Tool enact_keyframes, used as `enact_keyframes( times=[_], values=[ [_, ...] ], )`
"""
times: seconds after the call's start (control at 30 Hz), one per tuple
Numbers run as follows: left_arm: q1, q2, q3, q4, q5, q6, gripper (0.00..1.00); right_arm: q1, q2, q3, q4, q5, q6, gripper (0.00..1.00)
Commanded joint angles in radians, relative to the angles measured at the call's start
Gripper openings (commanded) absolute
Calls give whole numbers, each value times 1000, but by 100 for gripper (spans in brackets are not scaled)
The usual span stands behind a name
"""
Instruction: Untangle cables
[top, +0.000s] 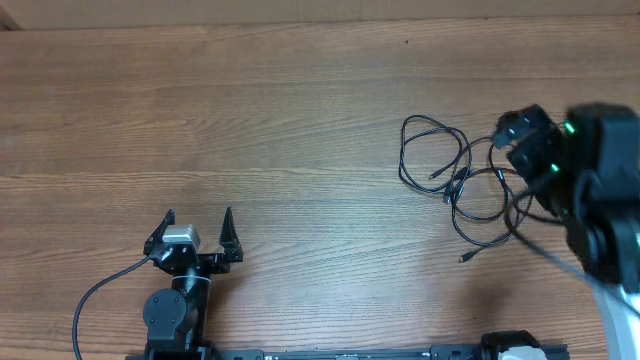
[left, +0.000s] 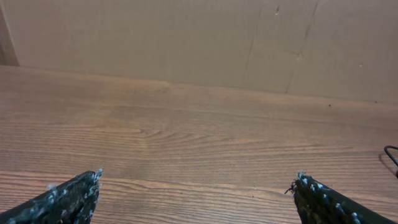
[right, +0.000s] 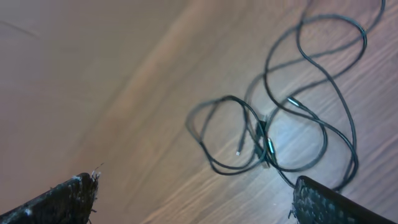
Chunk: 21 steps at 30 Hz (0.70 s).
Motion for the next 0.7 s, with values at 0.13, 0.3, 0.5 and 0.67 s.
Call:
enact_keyframes(
  times=[0.13,0.3,0.5,0.67],
  values=[
    [4,-11,-3,0,10,1,100,-1,-146,-4,3,0,4,100],
    [4,-11,-3,0,10,1,100,-1,-269,-4,4,34,3,100],
    [4,-11,-3,0,10,1,100,-1,-406,-4,3,113,3,100],
    [4,-11,-3,0,10,1,100,-2,-510,-26,-23,116,0,100]
  ],
)
